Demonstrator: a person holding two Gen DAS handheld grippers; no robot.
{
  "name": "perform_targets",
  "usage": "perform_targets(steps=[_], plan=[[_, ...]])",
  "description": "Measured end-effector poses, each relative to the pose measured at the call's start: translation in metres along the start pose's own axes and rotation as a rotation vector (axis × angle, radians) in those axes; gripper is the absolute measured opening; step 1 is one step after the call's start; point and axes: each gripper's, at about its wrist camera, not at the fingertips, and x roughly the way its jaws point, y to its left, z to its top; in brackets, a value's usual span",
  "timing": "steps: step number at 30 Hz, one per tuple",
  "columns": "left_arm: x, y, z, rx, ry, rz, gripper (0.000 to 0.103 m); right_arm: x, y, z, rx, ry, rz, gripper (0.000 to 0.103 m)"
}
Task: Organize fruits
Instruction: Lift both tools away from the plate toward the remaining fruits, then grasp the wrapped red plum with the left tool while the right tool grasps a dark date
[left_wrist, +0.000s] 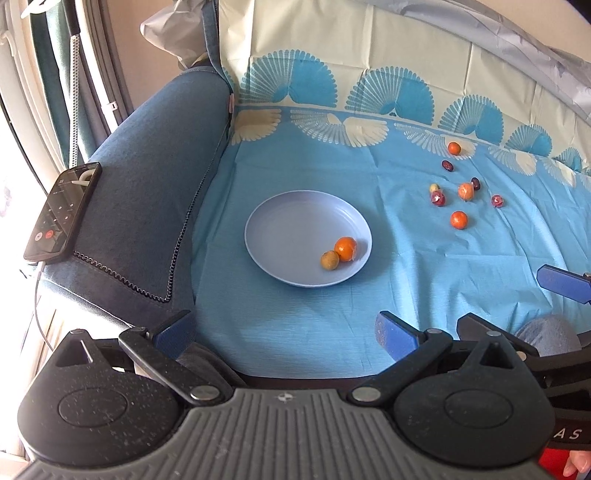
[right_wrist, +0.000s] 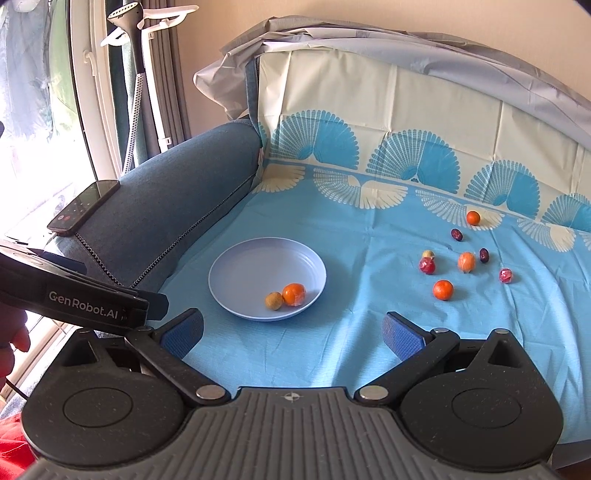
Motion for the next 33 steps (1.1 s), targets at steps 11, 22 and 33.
perform_targets(steps=[11,22,33], plan=[[0.017,-0.012,0.006,0.029,0.053,0.007,0.103,0.009,-0.020,-0.002,0.061,0.009,-0.014,0.102],[0.053,-0.055,0.038,0.065,0.109,-0.035,0.103,0.017,-0.090,0.001,0.171,-0.021,-0.123,0.102],[0.153,-0.150,0.117,0.121,0.111,-0.098,0.103,0.080,-0.216,0.029,0.225,-0.063,-0.329,0.102]])
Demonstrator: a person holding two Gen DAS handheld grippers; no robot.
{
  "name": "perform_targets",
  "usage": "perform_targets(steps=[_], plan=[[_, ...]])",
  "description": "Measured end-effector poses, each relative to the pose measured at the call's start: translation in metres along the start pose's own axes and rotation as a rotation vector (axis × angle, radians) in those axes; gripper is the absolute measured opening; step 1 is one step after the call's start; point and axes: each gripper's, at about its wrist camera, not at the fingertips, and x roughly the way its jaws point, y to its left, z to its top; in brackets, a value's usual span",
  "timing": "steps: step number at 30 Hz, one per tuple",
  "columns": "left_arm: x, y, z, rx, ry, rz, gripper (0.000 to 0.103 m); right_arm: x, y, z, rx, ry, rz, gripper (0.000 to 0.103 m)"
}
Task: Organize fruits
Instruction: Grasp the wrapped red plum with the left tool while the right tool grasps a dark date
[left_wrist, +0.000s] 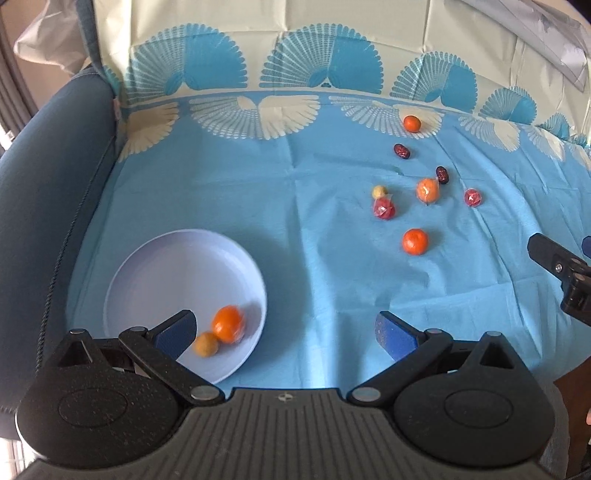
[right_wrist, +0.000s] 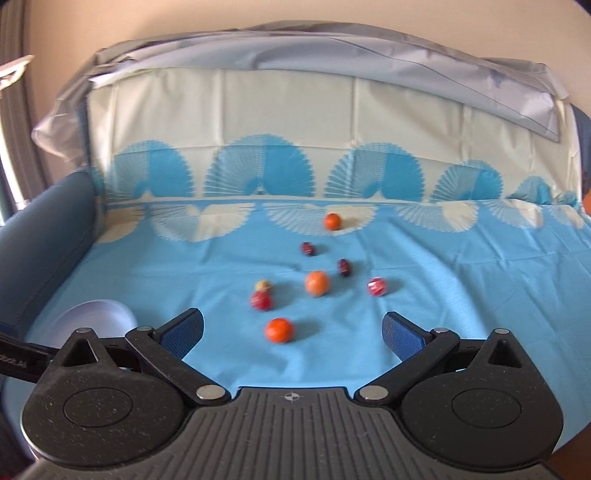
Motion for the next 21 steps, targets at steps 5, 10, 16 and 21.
perform_targets(steps=[5,10,16,21], plan=[[0.073,-0.044,0.044,0.089,-0.006,-0.029,0.103,0.081,-0.027,0.012,0.032,0.052,-0.027,0.102],[0.153,-0.072,0.075,0.129,0.039,-0.086,0.103,0.166,-0.045,0.020,0.085,0.152,-0.003,0.102],[0.204,-0.081,0.090,0.132,0.048,-0.143,0.103,0.243,-0.065,0.015,0.082,0.244,0.023,0.100],[0.214,-0.086,0.094,0.154,0.036,-0.168,0.103,0.264,-0.071,0.023,0.046,0.184,0.019,0.099]])
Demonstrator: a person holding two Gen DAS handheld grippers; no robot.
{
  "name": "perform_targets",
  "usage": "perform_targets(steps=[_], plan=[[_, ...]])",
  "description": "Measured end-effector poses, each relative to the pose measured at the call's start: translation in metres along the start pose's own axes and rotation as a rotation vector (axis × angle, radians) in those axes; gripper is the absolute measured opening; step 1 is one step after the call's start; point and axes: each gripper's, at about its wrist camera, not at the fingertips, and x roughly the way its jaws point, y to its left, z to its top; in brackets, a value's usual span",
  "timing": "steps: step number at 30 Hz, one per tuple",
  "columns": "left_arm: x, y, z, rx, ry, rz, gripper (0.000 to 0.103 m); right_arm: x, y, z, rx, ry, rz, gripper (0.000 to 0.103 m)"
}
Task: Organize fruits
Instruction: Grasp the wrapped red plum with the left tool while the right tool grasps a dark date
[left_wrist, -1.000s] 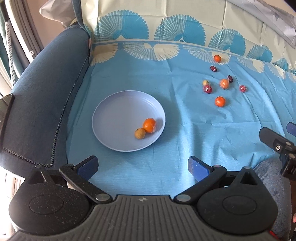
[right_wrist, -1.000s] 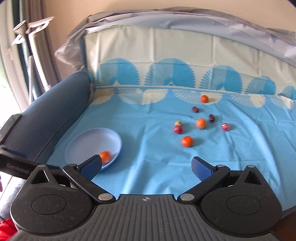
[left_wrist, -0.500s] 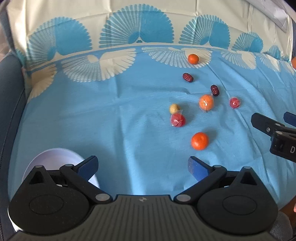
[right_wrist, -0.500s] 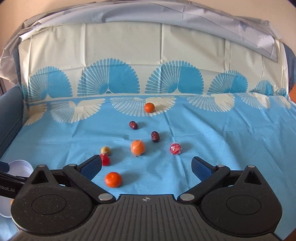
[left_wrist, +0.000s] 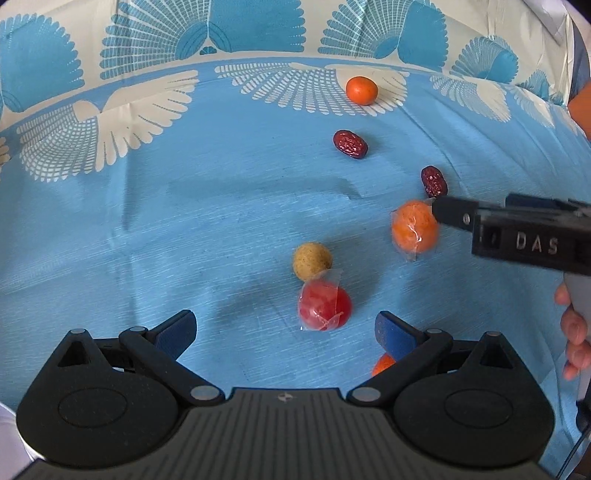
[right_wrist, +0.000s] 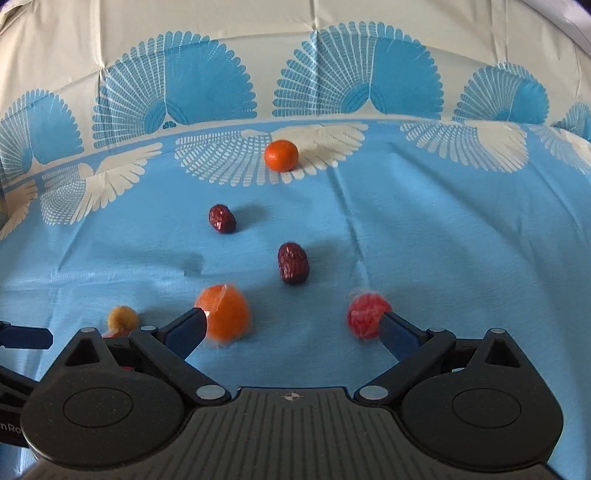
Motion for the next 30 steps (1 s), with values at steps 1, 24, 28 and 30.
perform_targets(steps=[1,24,28,30], plan=[[0.001,0.000,0.000,-0.002,-0.003,-0.008,0.103,0.001,-0.002,0.007,-0.014,-0.029,-0.002,0.099],[-0.102,0.025,-0.025,-0.119,-0.090,-0.029,0.033,-0.072,0.002,0.019,-0.120,-0.164,-0.039,0.022],[-0.158,0.044,-0.059,-0.155,-0.092,0.022,0.033,-0.140,0.016,-0.003,-0.102,-0.195,0.004,0.022],[-0.186,0.054,-0.080,-0.176,-0.084,0.043,0.033,-0.167,0.027,-0.016,-0.100,-0.196,0.030,0.022]])
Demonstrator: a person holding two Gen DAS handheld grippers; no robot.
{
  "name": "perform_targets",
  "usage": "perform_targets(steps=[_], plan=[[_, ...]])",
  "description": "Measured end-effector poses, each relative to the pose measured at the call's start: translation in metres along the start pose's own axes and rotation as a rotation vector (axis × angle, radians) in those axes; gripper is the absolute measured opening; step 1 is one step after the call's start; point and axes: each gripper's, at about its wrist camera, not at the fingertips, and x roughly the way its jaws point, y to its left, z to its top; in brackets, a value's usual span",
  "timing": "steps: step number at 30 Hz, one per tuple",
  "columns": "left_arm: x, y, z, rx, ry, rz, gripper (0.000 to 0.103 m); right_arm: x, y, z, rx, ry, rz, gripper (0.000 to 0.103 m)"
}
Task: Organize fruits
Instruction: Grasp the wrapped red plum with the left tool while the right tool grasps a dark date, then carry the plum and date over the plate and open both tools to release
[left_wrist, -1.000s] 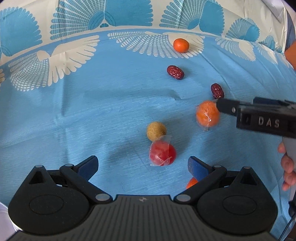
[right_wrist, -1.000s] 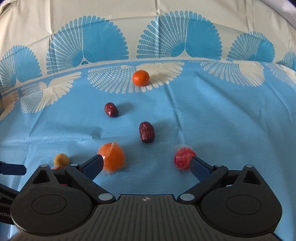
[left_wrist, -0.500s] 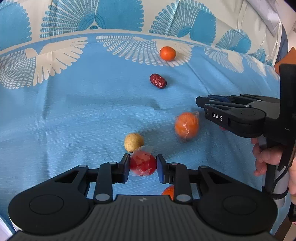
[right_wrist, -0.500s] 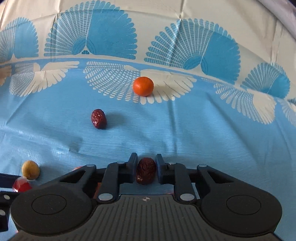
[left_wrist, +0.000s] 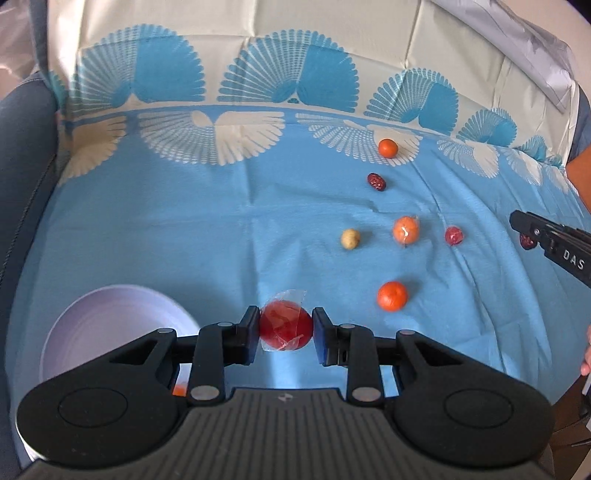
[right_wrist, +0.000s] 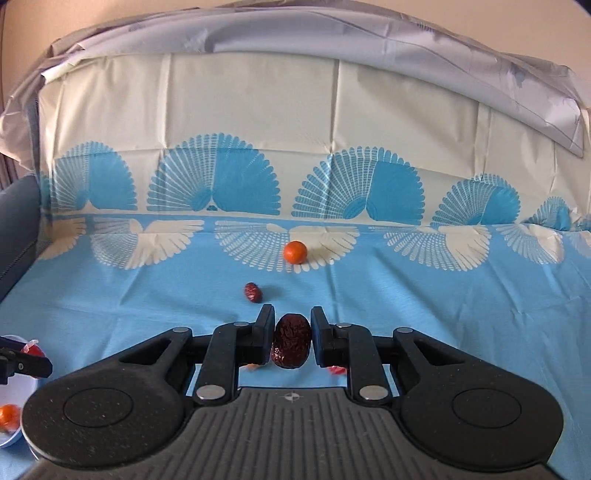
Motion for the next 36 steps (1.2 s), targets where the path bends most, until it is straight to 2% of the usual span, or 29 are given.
perform_targets(steps=[7,13,18,27,36], plan=[[-0.083,0.040,-0.058,-0.042,-0.007,0.080,0.033,-0.083,0.070,-0.033,-0.054,0.024,0.083,0.022],[-0.137,0.070,-0.101,-0.090,-0.024,0.115,0.033,-0.133,0.124,-0.046,-0.072,0.030,0.186,0.022],[-0.173,0.092,-0.128,-0.147,-0.049,0.129,0.033,-0.167,0.165,-0.056,-0.144,0.016,0.247,0.022],[-0.211,0.114,-0.156,-0.195,-0.116,0.128,0.033,-0.203,0.204,-0.064,-0.207,0.011,0.283,0.022],[-0.225,0.121,-0.159,-0.221,-0.152,0.119,0.033,-0.217,0.218,-0.060,-0.249,-0.004,0.289,0.022]])
